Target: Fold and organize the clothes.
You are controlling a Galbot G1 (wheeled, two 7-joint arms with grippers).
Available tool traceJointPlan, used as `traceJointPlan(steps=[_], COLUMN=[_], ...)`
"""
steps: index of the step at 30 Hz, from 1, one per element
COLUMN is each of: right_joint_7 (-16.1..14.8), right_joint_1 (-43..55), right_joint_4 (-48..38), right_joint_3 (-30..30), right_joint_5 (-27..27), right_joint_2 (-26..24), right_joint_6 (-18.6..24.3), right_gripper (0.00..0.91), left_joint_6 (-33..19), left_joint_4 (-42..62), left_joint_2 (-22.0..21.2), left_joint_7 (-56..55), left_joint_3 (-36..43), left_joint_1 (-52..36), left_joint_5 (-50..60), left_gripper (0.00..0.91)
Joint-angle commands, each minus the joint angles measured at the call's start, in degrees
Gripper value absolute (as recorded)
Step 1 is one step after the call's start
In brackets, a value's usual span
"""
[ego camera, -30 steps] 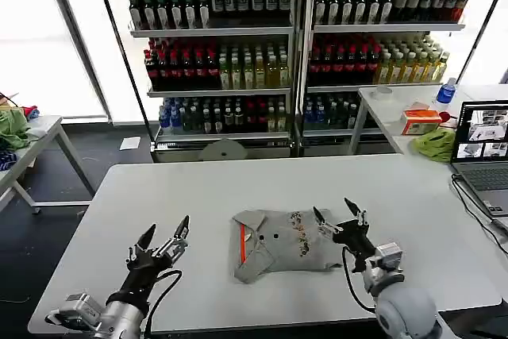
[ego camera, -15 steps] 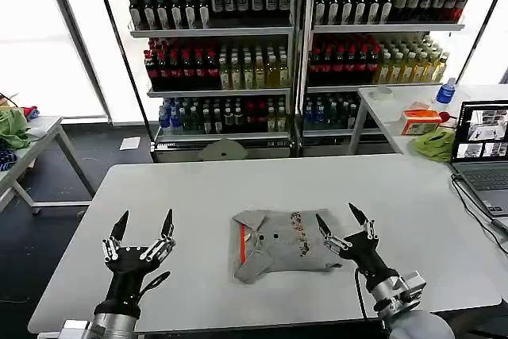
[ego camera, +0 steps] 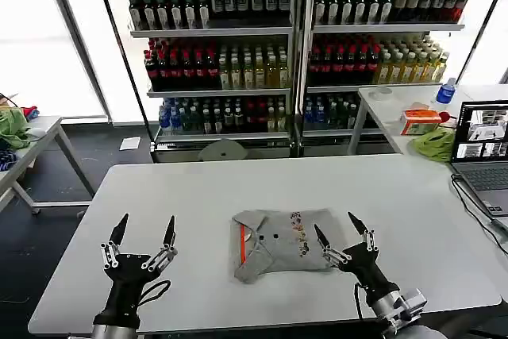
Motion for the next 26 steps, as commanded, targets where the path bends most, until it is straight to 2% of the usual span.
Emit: traceJointPlan(steps=[1,11,17,26], right_joint_7=[0.4,-1.0,-3.1,-3.3], right_joint_1=[-1.4,-1.7,-2.5,-3.1], right_joint_4=[0.4,0.1,-0.1,0.1], right_joint_3=[0.9,4.1,7.1,8.0], right_joint_5=[0.7,4.3,5.5,6.0], right_joint_2=[0.7,-0.3,0.6,0.2], right_joint_6=[3.7,4.3,3.2,3.2], right_gripper=[0.907,0.907,0.907,0.907], left_joint_6=[-1.9,-1.9,-1.7,-1.4], left_joint_4=[-0.4,-0.2,-1.5,-2.2], left_joint_2=[-0.6,-0.7,-0.6,-1.1], left_joint_7=[1.5,2.2,2.8,3.0], left_joint_3=[-0.7,-2.9,-4.4,-3.2], left_joint_1=[1.0,2.3,3.6,4.3], left_joint_5=[1.9,1.4,0.4,2.6], left_gripper=[0.907,0.907,0.907,0.907])
